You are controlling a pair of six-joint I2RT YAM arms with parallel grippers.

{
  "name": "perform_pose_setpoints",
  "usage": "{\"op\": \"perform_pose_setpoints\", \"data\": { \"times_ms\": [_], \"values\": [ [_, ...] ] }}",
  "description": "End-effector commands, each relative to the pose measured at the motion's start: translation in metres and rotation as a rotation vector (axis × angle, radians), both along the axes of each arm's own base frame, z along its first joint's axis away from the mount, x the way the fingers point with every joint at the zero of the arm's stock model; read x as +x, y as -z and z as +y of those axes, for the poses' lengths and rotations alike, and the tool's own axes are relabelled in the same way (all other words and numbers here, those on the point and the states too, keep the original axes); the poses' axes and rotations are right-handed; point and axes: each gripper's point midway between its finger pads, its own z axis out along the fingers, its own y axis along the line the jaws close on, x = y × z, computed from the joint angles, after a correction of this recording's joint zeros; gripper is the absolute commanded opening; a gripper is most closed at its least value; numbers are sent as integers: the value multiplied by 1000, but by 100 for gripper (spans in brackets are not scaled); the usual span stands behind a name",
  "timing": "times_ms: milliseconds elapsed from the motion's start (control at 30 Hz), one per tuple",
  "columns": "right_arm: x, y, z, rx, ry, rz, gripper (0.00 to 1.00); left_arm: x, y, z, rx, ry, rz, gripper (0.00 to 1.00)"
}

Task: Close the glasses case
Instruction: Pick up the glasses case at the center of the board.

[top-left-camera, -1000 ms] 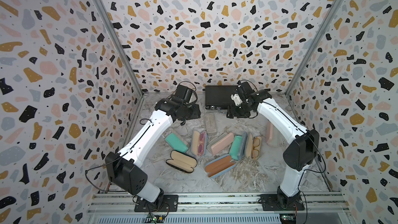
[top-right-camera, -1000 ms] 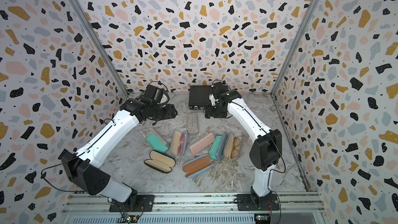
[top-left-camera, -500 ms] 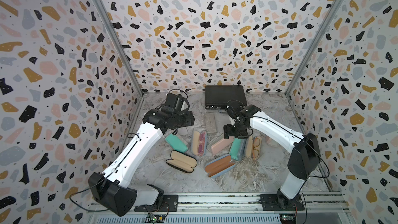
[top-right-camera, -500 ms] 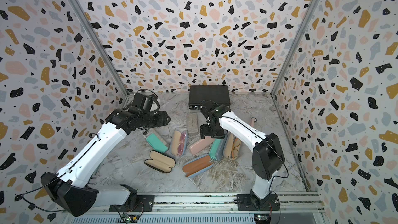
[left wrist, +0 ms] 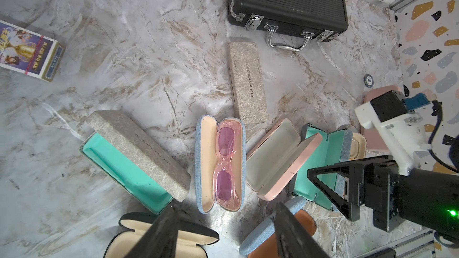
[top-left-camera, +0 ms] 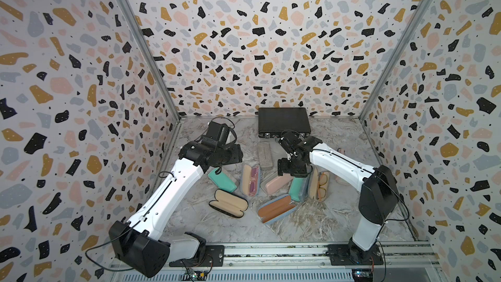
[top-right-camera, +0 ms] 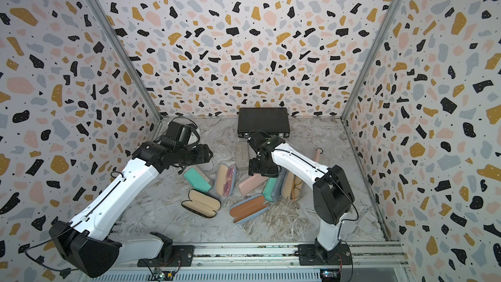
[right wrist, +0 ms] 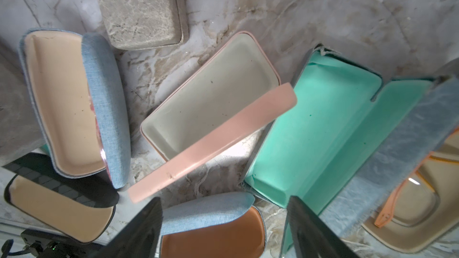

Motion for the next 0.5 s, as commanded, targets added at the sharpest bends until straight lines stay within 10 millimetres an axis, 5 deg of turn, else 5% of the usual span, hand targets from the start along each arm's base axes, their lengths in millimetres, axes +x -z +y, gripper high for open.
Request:
{"op": "perform_pose_setpoints", "data": {
  "times_ms": [0, 467],
  "values": [
    [3, 3, 6, 0, 4, 5, 81, 1, 1, -1, -13, 16, -13, 62],
    [15, 22, 18, -13, -6, 29, 80, 4, 16, -1, -21, 14, 23, 62]
  ]
}}
